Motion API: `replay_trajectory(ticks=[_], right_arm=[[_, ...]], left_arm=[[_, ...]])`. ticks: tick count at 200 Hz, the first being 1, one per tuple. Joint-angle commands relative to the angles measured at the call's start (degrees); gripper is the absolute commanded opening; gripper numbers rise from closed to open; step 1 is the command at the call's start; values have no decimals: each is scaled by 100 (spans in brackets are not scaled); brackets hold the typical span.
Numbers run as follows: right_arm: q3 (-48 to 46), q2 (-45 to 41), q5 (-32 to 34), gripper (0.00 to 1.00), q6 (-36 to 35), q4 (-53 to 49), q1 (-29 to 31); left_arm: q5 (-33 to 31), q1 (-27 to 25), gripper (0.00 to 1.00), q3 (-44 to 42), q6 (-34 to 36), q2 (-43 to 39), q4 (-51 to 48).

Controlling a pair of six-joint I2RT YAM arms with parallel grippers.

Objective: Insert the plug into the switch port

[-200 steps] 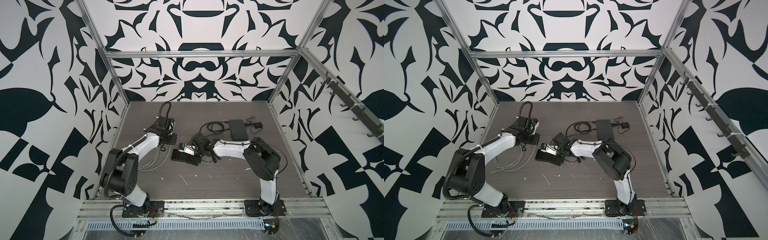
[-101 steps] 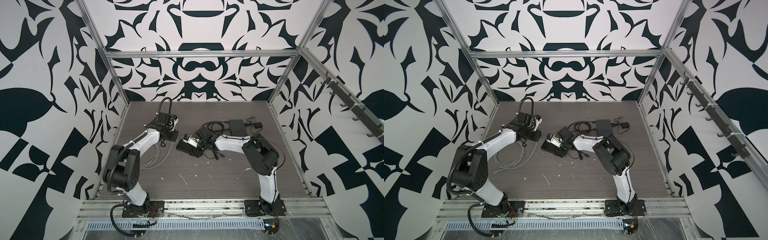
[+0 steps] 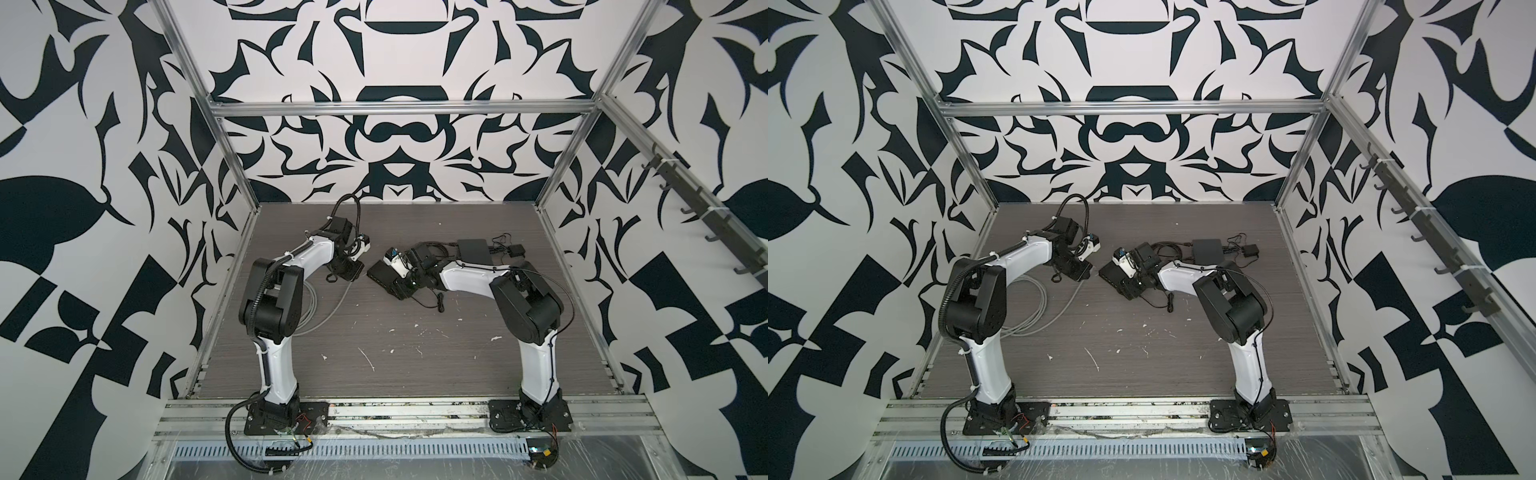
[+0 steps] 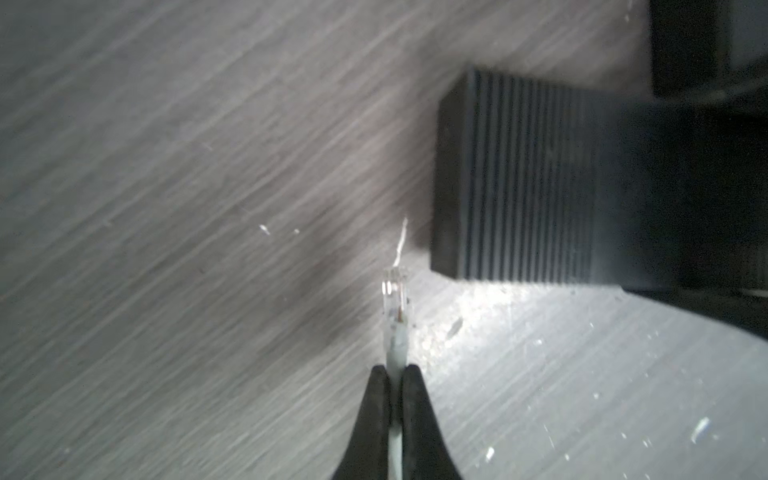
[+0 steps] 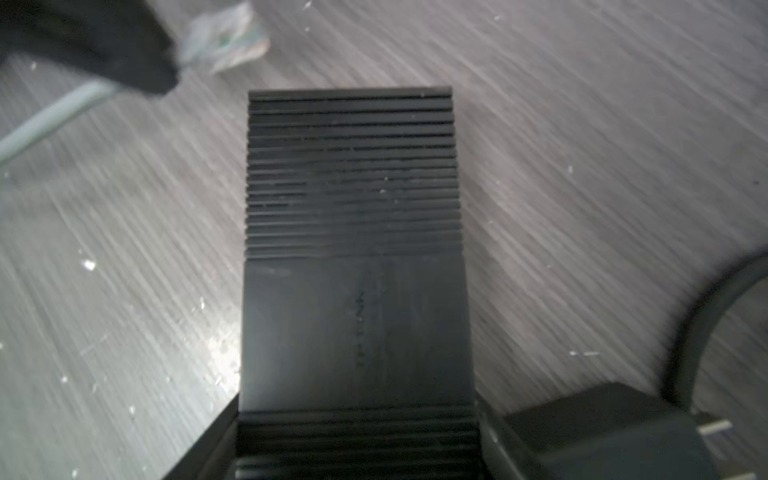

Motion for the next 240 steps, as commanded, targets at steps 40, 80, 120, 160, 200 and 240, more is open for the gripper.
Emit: replay_trajectory(ticks=[40,80,120,160,200,240], right_arm=[[381,151,170,71,350,-679,-73],[512,138,-5,74,414,-833,-72],[492,-6,-234,76,398,-859,-72],[614,-170,-185,76,309,-863,-87],[928,-20,-195,76,330,-940,-154],[743,-213,-362,76,370,-811,-164]], left_arm=[[170,-208,0,-39,15,123,-289],[-39,-240,0,39,23,333,-268],[-60,-233,0,48,-27,403,-51],[16,-239,0,-134,-65,185,178],[679,-224,0,-294,-101,28,307],[1137,-135,0,-432,-249,-200,225]])
